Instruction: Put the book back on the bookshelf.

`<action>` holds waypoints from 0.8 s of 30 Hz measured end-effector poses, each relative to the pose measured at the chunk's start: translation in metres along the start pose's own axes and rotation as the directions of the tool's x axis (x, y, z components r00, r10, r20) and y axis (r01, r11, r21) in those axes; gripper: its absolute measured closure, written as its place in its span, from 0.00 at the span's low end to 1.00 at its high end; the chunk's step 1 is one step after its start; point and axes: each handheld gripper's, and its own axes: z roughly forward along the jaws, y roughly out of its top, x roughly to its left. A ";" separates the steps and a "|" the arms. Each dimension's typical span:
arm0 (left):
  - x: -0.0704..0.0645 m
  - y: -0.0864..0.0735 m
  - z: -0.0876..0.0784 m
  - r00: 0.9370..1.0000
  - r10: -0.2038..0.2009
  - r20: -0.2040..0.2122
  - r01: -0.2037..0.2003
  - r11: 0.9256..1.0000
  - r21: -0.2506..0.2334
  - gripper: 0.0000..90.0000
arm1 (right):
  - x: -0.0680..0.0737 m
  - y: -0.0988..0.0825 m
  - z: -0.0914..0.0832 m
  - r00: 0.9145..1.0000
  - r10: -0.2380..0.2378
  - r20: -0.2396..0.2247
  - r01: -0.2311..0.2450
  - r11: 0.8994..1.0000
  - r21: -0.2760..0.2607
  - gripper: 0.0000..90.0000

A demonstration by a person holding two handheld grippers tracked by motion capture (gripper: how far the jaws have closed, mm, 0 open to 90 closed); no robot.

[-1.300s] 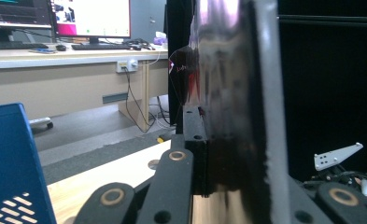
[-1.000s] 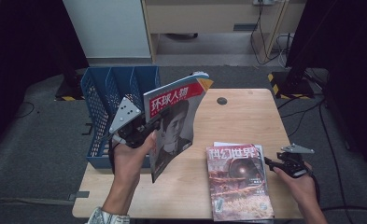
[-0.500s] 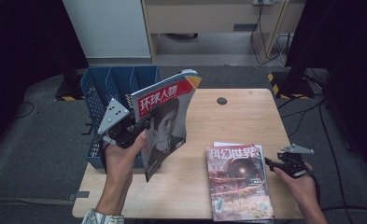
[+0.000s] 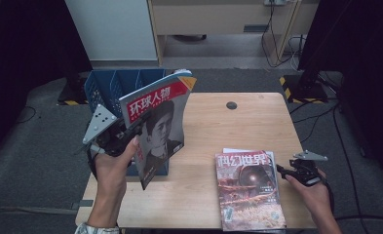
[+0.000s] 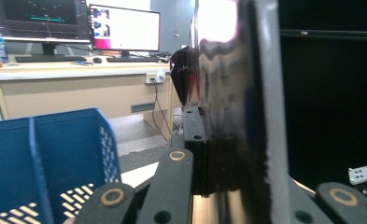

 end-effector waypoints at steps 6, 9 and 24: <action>0.010 0.001 -0.011 1.000 -0.008 -0.019 0.008 1.000 -0.013 0.96 | 0.000 0.000 0.000 1.000 0.003 0.002 -0.003 1.000 0.002 0.43; 0.013 0.001 -0.016 1.000 -0.010 -0.028 0.010 1.000 -0.017 0.96 | 0.000 0.000 0.000 1.000 0.002 0.000 -0.002 1.000 0.004 0.43; 0.028 -0.004 -0.039 0.998 -0.022 -0.058 0.020 0.999 -0.039 0.96 | 0.001 -0.001 0.001 1.000 0.007 0.007 -0.007 1.000 0.004 0.43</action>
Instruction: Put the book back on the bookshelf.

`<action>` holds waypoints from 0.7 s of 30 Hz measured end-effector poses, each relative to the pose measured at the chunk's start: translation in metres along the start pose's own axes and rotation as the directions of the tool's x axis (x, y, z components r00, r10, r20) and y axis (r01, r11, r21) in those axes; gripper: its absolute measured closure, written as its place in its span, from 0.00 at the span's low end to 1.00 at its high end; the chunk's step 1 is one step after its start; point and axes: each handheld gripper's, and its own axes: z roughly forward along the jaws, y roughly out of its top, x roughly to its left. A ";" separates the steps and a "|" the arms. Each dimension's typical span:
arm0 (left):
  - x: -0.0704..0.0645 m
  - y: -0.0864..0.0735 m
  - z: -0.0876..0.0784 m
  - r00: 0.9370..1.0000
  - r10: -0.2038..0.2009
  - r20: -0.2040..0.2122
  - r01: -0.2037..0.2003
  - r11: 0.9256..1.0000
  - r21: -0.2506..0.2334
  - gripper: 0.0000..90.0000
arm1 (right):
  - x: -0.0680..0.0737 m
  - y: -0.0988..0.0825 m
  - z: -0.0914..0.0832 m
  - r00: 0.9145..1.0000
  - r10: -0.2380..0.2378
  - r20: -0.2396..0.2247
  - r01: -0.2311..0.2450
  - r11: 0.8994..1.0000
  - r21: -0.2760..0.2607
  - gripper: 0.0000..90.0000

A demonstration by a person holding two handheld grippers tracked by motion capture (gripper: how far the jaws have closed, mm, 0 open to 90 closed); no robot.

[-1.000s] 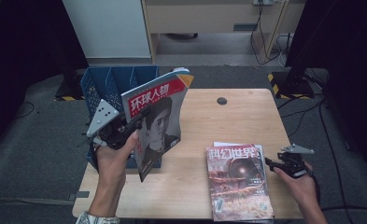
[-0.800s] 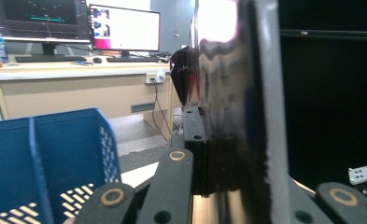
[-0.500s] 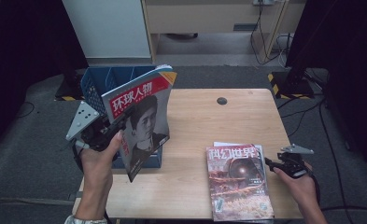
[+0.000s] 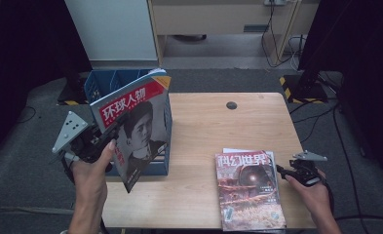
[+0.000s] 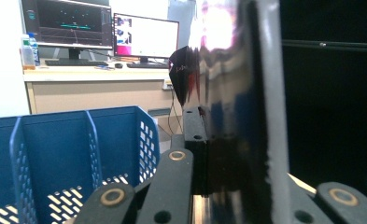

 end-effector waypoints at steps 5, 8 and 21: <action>0.006 -0.002 -0.008 1.000 -0.001 -0.010 0.001 1.000 -0.008 0.96 | 0.000 0.000 0.000 1.000 0.001 0.000 -0.001 1.000 0.001 0.43; 0.010 -0.004 -0.013 1.000 -0.006 -0.020 0.006 1.000 -0.011 0.96 | 0.000 0.000 0.001 1.000 -0.003 -0.001 0.003 1.000 0.002 0.43; 0.025 -0.006 -0.034 0.998 -0.018 -0.061 0.015 0.999 -0.041 0.96 | 0.000 0.000 0.001 1.000 0.001 0.001 -0.001 1.000 0.001 0.43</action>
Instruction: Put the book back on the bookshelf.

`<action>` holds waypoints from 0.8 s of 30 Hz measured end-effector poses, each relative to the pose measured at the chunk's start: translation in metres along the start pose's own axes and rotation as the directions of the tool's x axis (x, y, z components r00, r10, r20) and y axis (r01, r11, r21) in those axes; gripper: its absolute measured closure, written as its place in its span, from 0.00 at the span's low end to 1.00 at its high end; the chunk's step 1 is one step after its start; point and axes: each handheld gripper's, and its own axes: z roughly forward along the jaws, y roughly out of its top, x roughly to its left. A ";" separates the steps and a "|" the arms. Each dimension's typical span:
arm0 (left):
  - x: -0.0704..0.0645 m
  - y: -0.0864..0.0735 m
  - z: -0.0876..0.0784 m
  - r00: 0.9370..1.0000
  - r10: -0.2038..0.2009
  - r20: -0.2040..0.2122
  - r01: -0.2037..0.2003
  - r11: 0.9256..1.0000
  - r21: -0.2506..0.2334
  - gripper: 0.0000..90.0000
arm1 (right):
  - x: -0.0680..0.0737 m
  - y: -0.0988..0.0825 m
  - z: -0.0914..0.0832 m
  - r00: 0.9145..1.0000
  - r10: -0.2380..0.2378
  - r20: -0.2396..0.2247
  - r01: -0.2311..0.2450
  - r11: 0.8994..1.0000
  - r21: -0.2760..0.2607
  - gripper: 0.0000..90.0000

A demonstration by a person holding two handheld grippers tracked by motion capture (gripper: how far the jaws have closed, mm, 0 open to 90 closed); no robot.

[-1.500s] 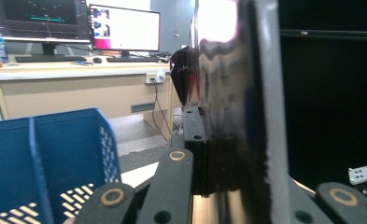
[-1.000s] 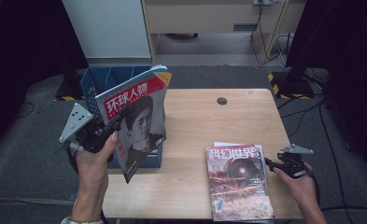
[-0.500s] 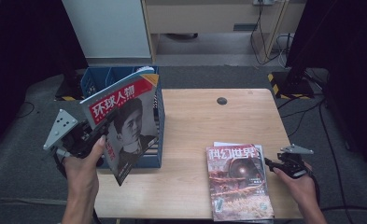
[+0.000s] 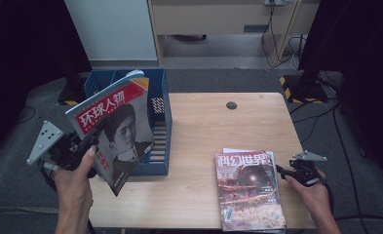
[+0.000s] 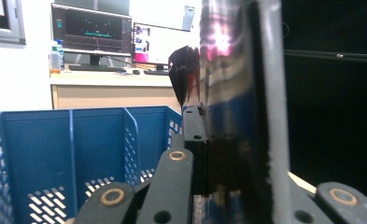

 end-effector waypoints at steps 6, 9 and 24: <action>0.008 0.002 -0.011 1.000 -0.005 -0.022 0.004 1.000 -0.014 0.96 | 0.000 0.000 0.000 1.000 0.001 0.000 -0.001 1.000 0.000 0.42; 0.013 0.003 -0.015 0.999 -0.012 -0.034 0.011 1.000 -0.023 0.96 | 0.000 0.000 0.000 1.000 0.001 0.000 -0.001 1.000 -0.001 0.42; 0.036 0.004 -0.030 0.995 -0.028 -0.095 0.024 0.999 -0.044 0.96 | 0.000 -0.001 0.000 1.000 0.003 0.001 -0.003 1.000 0.005 0.42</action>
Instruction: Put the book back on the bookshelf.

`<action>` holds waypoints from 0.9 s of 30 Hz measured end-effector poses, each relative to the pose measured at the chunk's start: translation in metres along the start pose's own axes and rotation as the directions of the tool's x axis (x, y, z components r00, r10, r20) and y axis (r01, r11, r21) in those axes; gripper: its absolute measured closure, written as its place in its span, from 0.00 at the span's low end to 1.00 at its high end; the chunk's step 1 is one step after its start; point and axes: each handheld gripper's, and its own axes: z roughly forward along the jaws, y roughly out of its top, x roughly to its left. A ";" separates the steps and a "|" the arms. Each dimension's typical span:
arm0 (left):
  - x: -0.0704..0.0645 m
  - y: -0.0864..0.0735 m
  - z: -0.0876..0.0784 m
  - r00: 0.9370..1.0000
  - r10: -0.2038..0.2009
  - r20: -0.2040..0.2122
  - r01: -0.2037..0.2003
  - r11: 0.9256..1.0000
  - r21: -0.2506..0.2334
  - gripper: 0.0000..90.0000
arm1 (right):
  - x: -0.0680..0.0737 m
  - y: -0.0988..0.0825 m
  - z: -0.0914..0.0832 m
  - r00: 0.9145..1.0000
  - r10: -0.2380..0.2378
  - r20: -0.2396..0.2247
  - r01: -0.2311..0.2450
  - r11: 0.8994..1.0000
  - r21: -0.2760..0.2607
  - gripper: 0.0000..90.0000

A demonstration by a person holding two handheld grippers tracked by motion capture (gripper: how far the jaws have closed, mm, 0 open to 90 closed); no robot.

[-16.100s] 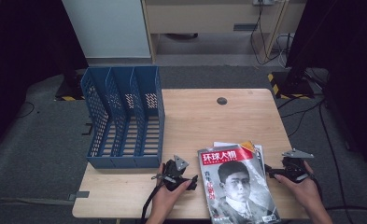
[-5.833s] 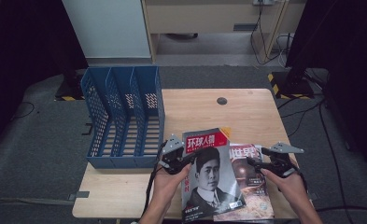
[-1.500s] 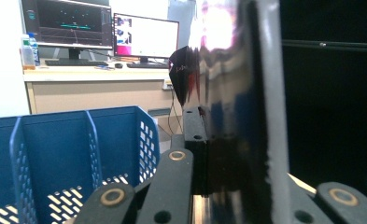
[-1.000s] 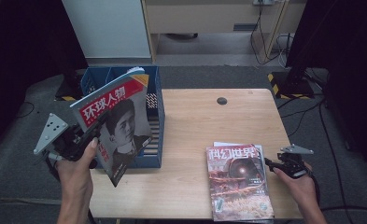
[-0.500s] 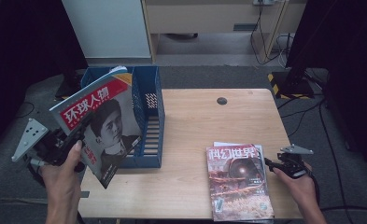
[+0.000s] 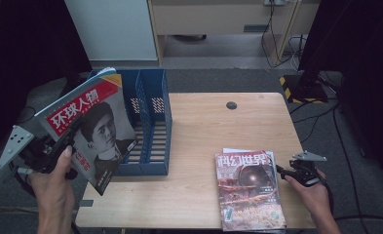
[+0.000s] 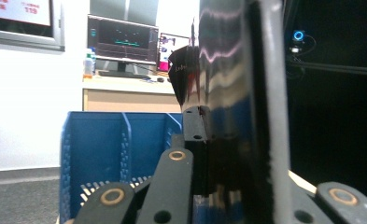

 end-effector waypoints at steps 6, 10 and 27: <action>0.007 0.001 -0.006 1.000 -0.005 -0.021 0.005 1.000 -0.011 0.96 | 0.000 0.000 0.000 1.000 -0.003 0.001 0.003 1.000 -0.002 0.42; 0.011 0.003 -0.011 0.999 -0.011 -0.030 0.011 1.000 -0.021 0.96 | 0.000 0.000 0.000 1.000 -0.006 0.000 0.006 1.000 -0.001 0.42; 0.036 0.008 -0.026 0.996 -0.011 -0.091 0.008 1.000 -0.027 0.96 | 0.001 -0.001 0.002 1.000 -0.002 0.004 0.002 1.000 0.005 0.42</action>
